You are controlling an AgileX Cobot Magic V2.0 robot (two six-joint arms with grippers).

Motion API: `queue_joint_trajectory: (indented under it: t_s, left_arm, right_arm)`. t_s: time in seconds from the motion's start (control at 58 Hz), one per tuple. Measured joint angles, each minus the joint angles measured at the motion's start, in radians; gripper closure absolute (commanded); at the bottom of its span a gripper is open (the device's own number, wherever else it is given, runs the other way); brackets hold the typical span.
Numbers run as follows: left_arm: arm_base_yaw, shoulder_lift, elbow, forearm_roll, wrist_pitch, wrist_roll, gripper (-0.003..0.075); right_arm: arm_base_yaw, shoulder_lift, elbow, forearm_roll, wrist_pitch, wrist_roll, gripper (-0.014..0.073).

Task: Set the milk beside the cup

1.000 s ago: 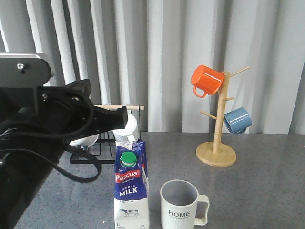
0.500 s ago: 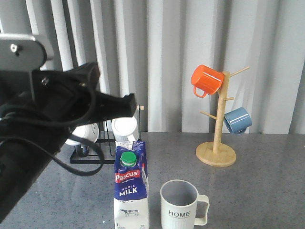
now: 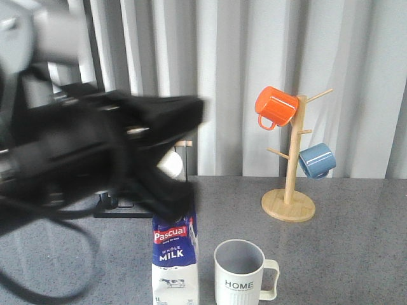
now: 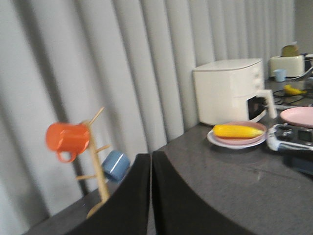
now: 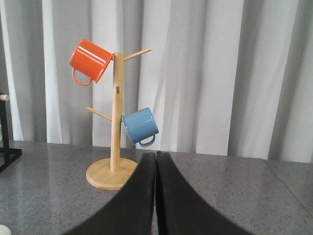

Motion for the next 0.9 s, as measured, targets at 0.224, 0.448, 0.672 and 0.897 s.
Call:
queue_joint_trajectory:
  t_s: [0.224, 0.448, 0.672, 0.897]
  left_arm:
    - [0.315, -0.242, 0.314, 0.04, 0.017, -0.124, 0.0728]
    - [0.496, -0.457, 0.756, 0.061, -0.153, -0.124, 0.0728]
    - [0.59, -0.773, 1.098, 0.072, -0.296, -0.128, 0.0728]
    - [0.679, -0.99, 1.196, 0.1, -0.215, -0.167, 0.0728]
  right_arm:
    - [0.0, 0.0, 0.0, 0.0, 0.0, 0.0, 0.0603]
    - [0.0, 0.0, 0.0, 0.0, 0.0, 0.0, 0.0603]
    - [0.0, 0.0, 0.0, 0.0, 0.0, 0.0, 0.0603]
    - [0.0, 0.0, 0.0, 0.0, 0.0, 0.0, 0.0603]
